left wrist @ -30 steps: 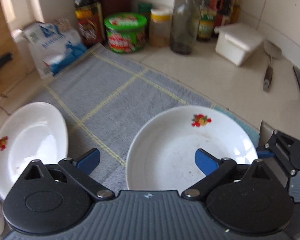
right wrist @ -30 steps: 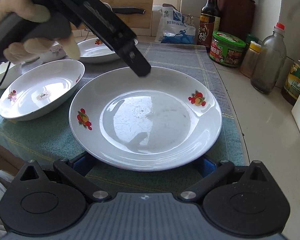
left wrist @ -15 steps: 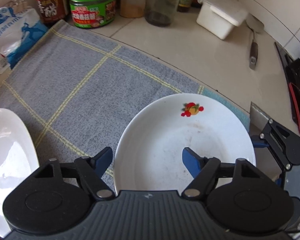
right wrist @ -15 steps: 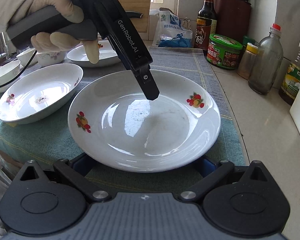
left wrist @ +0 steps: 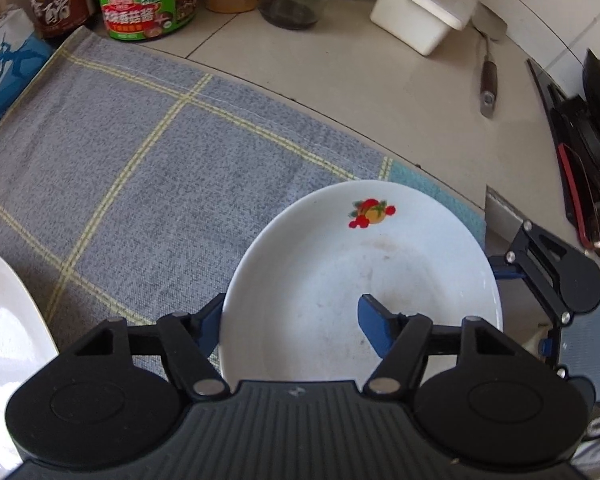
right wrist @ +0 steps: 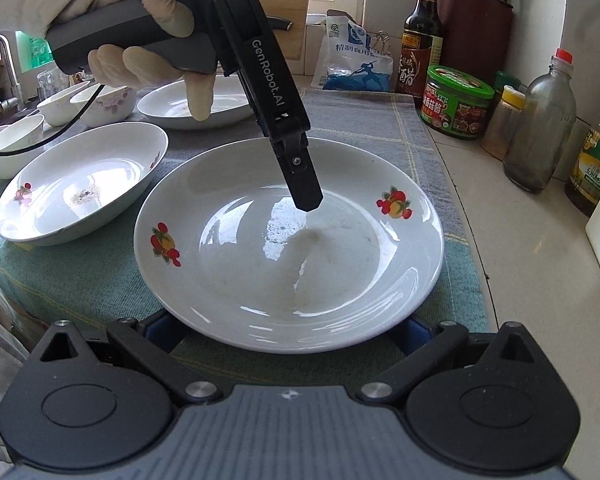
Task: Organize plates and bowls
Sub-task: 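Lift the white flower plate with the left tool, then carry the held plate with the left tool toward another white plate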
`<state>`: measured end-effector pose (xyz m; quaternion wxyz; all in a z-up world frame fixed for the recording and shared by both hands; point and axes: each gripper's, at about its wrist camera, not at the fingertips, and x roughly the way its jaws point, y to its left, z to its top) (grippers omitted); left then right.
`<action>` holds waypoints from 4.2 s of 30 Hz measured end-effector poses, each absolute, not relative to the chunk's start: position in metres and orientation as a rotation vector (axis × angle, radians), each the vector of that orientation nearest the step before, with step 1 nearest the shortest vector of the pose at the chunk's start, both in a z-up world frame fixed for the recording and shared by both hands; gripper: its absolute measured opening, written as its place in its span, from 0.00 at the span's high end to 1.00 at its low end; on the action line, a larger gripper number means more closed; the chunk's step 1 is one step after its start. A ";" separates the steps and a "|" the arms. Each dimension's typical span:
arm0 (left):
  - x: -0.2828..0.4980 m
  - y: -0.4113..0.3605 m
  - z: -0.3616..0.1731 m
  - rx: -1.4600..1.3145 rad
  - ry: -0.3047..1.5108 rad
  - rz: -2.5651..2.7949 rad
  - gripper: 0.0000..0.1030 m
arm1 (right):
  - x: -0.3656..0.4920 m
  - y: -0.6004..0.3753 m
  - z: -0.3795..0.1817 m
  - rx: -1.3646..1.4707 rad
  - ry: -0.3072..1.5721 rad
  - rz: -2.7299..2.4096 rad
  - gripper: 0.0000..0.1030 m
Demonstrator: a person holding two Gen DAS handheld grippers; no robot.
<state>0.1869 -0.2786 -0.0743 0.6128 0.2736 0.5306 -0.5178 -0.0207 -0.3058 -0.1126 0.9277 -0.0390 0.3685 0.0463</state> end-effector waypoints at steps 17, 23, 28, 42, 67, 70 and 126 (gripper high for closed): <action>0.198 -0.280 -0.062 0.582 1.198 -1.200 0.34 | -0.006 -0.313 -0.105 -0.077 0.778 0.101 0.00; 0.216 -0.288 -0.054 0.552 1.166 -1.195 0.34 | 0.010 -0.326 -0.099 -0.102 0.764 0.109 0.00; 0.234 -0.294 -0.049 0.534 1.142 -1.176 0.34 | 0.031 -0.338 -0.097 -0.110 0.753 0.127 0.00; 0.270 -0.316 -0.055 0.515 1.114 -1.128 0.34 | 0.073 -0.366 -0.103 -0.128 0.746 0.154 0.00; 0.287 -0.338 -0.072 0.509 1.084 -1.108 0.33 | 0.090 -0.379 -0.112 -0.107 0.760 0.101 0.00; 0.283 -0.337 -0.072 0.519 1.063 -1.092 0.32 | 0.090 -0.377 -0.112 -0.110 0.762 0.093 0.00; 0.125 -0.016 -0.016 0.252 0.811 -0.602 0.14 | 0.014 -0.161 -0.115 -0.228 0.746 0.454 0.00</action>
